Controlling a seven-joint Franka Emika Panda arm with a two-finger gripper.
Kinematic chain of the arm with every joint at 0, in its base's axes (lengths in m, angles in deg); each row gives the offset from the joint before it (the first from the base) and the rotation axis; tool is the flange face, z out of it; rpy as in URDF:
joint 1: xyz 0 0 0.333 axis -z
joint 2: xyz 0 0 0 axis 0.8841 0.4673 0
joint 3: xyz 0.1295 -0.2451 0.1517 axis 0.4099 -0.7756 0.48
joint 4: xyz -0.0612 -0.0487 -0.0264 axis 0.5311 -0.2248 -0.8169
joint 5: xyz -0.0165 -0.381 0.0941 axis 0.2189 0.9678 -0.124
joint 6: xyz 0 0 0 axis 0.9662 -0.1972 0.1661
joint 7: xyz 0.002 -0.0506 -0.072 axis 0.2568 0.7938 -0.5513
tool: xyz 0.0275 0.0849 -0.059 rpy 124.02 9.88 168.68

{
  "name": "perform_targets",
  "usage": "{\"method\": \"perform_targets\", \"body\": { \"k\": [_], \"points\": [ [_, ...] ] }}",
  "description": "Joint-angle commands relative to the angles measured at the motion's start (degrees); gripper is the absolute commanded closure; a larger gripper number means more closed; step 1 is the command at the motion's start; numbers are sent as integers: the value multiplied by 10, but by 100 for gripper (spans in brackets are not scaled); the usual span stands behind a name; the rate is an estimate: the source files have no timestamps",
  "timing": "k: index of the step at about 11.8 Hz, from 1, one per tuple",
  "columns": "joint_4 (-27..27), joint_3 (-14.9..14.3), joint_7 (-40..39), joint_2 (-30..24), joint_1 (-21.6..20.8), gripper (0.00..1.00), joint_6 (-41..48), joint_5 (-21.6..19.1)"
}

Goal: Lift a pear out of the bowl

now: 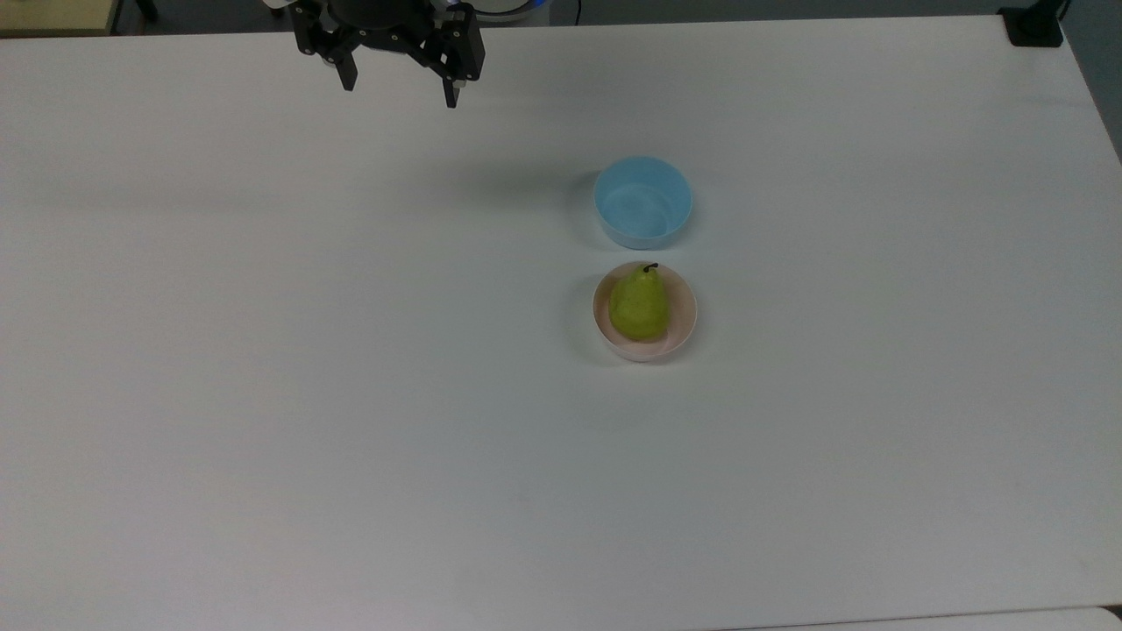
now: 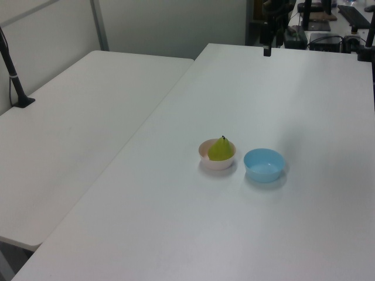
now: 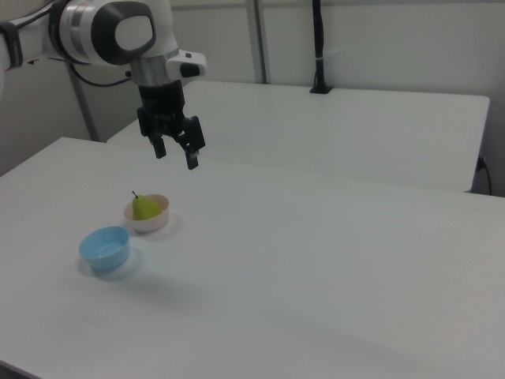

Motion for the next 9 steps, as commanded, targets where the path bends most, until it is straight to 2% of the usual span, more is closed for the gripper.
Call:
{"method": "perform_targets", "body": {
  "k": [1,5,7,9],
  "points": [
    [9,-13,-33,-16,-2,0,28,3],
    [8,-13,-45,-8,-5,0,19,-1],
    [-12,-13,-45,9,-11,0,15,-9],
    [-12,-20,-35,26,-53,0,-24,-9]
  ]
}}
